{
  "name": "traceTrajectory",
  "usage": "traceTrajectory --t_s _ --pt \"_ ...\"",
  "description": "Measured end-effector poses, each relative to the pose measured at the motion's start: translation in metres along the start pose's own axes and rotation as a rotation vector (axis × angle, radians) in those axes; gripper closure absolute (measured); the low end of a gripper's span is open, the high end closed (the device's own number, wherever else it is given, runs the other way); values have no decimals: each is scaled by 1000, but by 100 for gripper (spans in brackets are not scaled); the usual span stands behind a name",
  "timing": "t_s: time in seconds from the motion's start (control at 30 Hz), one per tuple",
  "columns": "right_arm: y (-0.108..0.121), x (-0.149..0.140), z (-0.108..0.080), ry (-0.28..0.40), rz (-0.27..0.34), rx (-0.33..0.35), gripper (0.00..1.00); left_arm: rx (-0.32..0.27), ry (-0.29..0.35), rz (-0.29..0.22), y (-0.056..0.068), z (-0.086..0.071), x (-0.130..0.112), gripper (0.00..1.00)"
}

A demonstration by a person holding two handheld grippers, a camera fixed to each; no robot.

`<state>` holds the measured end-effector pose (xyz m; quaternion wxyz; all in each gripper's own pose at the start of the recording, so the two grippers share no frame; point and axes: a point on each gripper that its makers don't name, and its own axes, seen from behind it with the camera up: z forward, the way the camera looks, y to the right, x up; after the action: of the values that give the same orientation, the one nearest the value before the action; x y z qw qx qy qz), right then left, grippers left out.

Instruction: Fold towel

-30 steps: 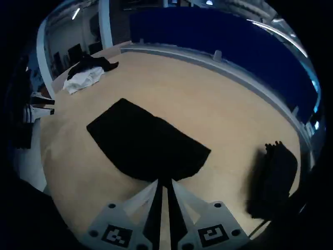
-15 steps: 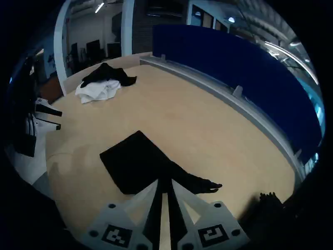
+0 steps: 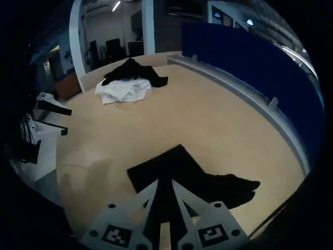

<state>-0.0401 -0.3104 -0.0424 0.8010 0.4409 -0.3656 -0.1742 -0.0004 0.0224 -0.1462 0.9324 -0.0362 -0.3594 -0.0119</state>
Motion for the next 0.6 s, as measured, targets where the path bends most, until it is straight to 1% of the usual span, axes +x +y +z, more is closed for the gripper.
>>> traceTrajectory --t_s 0.07,0.17,0.27,0.37,0.47,0.6 --pt "-15 -3 17 -17 3 33 92 6 2 -10 -2 -1 0 13" --pt "-34 -9 36 -32 -4 77 92 5 8 -25 -3 -3 2 13" --pt "-48 -17 53 -53 -7 119 92 8 10 -36 -5 -3 2 13" --pt "-55 -24 67 -69 2 138 92 8 9 -42 -6 -1 1 13" --pt "-55 -26 74 -68 16 141 91 8 8 -40 -6 1 1 13" --pt "-55 -24 72 -60 32 149 89 7 3 -36 -5 1 -2 13"
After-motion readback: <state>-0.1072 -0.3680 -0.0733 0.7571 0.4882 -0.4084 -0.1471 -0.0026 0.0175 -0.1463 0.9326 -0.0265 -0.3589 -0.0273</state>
